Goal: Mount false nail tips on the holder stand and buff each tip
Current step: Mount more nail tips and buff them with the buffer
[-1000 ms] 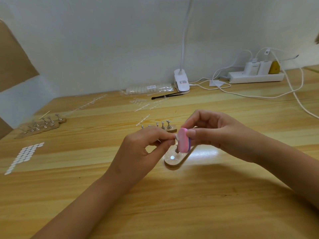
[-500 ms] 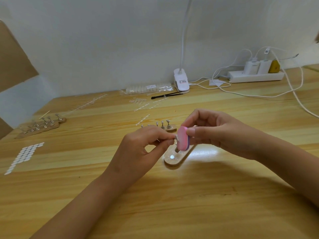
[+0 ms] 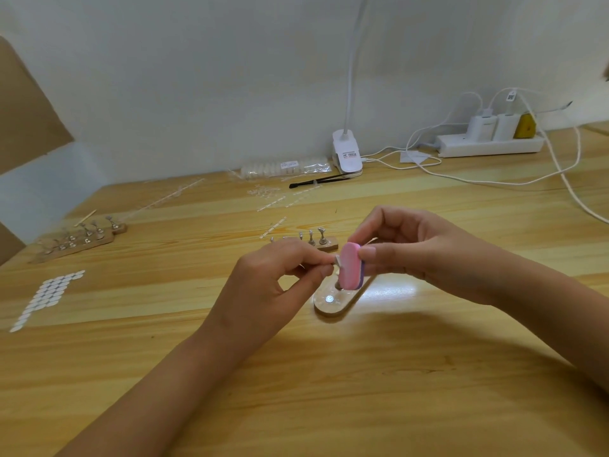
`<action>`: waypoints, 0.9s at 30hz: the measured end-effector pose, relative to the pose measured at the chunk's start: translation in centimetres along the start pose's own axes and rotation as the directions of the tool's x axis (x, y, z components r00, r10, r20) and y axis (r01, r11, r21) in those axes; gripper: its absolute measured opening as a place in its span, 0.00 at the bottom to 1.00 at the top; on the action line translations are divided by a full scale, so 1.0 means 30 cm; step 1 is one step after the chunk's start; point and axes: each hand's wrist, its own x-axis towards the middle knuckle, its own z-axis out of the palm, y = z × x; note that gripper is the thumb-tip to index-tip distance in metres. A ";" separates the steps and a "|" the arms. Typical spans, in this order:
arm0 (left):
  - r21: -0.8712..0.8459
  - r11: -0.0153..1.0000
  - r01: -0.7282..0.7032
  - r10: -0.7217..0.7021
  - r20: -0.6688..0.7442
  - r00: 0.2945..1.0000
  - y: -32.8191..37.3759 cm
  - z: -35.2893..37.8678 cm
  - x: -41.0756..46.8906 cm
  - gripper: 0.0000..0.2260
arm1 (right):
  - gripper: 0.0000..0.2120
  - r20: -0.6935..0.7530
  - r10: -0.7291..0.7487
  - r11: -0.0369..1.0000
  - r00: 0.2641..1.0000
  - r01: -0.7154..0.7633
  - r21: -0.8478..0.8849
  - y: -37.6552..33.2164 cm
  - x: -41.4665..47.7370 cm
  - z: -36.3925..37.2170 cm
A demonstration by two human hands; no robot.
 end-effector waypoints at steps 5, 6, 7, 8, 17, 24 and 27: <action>0.008 1.000 -0.003 0.003 0.003 1.000 0.000 0.004 -0.001 0.06 | 0.10 0.057 0.050 0.999 0.997 -0.049 -0.023 0.001 -0.004 -0.006; 0.006 1.000 -0.003 0.003 0.001 1.000 0.000 0.004 -0.001 0.06 | 0.10 0.064 0.057 0.998 0.996 -0.055 -0.027 0.002 -0.004 -0.004; -0.001 1.000 -0.001 0.001 -0.002 1.000 0.001 0.004 -0.001 0.06 | 0.10 0.045 0.050 0.999 0.998 -0.050 -0.022 0.002 -0.003 -0.003; -0.007 1.000 0.001 -0.001 -0.004 1.000 0.001 0.005 -0.002 0.06 | 0.10 0.019 0.041 0.999 0.999 -0.040 -0.017 0.002 -0.002 -0.004; -0.009 0.999 0.040 -0.040 0.011 0.999 -0.001 0.009 -0.003 0.05 | 0.09 0.027 0.044 0.999 0.999 -0.044 -0.014 -0.001 -0.001 0.001; -0.027 0.998 0.048 -0.048 0.016 0.999 -0.003 0.009 -0.003 0.05 | 0.10 0.030 0.050 0.999 0.998 -0.049 -0.020 0.003 0.001 0.008; -0.035 0.998 0.056 -0.056 0.010 0.998 -0.003 0.012 -0.004 0.04 | 0.11 -0.021 0.042 0.999 0.999 -0.042 -0.015 0.004 0.003 0.009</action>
